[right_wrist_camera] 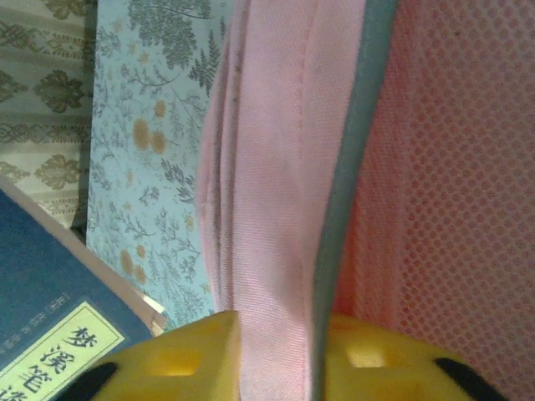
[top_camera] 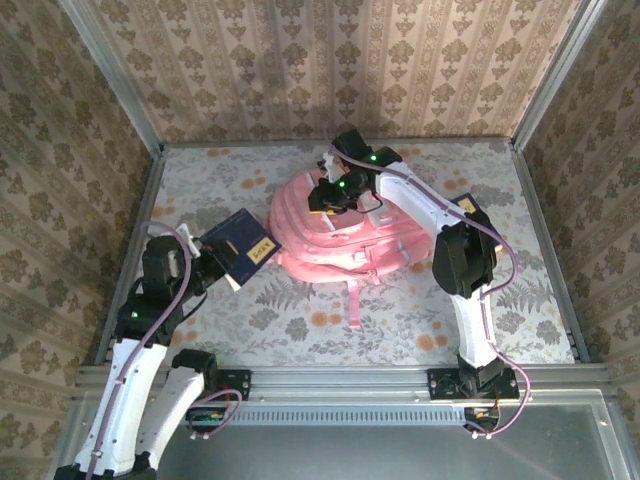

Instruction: Pack the student bag

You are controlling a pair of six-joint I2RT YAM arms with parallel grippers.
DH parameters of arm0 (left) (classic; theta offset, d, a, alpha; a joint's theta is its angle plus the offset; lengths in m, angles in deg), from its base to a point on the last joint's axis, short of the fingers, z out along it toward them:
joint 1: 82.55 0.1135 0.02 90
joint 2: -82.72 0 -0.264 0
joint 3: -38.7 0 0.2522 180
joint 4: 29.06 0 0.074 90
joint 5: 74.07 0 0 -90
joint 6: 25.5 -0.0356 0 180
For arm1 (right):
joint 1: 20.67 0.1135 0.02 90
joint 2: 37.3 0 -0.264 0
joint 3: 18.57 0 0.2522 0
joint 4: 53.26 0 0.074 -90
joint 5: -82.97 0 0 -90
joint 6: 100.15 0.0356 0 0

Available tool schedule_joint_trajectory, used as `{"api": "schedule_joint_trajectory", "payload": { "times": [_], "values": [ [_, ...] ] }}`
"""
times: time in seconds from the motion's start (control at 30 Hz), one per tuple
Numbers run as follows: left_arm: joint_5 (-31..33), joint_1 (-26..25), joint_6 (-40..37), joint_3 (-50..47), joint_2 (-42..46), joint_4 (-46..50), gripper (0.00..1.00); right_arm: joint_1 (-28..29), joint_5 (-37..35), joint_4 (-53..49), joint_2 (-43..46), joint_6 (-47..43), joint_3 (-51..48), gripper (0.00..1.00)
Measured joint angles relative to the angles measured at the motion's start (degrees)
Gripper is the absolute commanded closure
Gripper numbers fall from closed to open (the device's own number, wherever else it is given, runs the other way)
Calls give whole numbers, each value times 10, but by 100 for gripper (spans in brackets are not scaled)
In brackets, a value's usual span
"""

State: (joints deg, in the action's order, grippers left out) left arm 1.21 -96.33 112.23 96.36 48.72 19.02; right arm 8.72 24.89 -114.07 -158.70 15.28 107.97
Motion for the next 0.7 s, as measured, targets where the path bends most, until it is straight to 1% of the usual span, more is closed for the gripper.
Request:
{"api": "schedule_joint_trajectory", "payload": {
  "times": [0.07, 0.1, 0.27, 0.43, 0.5, 0.6, 0.7],
  "values": [
    [0, 0, 0, 0, 0, 0, 100, 0, -3, -6, -5, 1, 6, 98],
    [1, 0, 0, 0, 0, 0, 100, 0, -4, -10, -6, -1, 8, 100],
    [11, 0, -7, 0, 0, 3, 100, -7, 4, -26, -3, -13, 33, 100],
    [20, 0, -17, 2, 0, 5, 100, -43, 69, -19, 35, -22, 22, 100],
    [22, 0, -21, 3, 0, 5, 100, -66, 103, 4, 63, -13, 3, 100],
    [19, 0, -24, 4, -10, 0, 100, -107, 168, 69, 111, 21, -46, 100],
    [-4, 1, -23, 1, -34, -29, 100, -144, 226, 141, 140, 66, -87, 100]
  ]
}}
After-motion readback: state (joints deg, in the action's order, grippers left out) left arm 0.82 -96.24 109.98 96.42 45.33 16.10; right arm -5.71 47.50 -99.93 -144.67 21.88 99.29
